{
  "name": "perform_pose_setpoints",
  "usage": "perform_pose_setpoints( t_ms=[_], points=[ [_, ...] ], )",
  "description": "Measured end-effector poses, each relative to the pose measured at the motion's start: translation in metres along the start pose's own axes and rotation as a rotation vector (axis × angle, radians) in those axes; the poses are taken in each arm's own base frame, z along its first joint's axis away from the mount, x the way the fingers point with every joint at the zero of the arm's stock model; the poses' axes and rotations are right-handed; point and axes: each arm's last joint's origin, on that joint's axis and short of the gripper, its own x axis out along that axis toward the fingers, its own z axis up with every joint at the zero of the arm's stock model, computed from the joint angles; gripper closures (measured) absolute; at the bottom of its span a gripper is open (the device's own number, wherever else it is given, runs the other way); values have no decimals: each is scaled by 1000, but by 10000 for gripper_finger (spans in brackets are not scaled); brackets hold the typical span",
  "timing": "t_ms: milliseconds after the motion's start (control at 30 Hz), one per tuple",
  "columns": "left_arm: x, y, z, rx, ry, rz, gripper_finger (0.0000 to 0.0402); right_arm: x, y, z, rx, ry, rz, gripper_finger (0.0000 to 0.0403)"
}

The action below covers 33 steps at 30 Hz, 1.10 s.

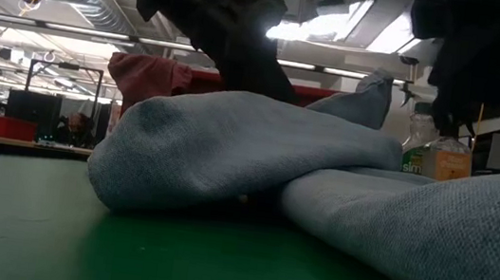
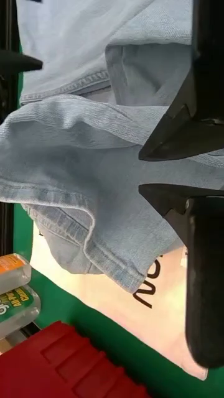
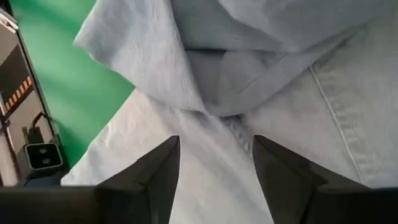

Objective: Fold Laundry from Bin
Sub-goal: Fold the blue pants from the red laundry basket

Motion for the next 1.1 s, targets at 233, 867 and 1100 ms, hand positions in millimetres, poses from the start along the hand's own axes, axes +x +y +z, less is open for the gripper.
perform_pose_setpoints(
  t_ms=[233, 867, 1100],
  points=[
    [7, -7, -7, -14, 16, -14, 351, -26, 3, 20, 84, 42, -85, 217],
    [18, -15, -17, -4, 25, -24, 354, -43, -7, 64, 172, -264, -288, 237],
    [18, -15, -17, -6, 16, -26, 354, -32, -10, 67, 199, -160, -276, 237]
  ],
)
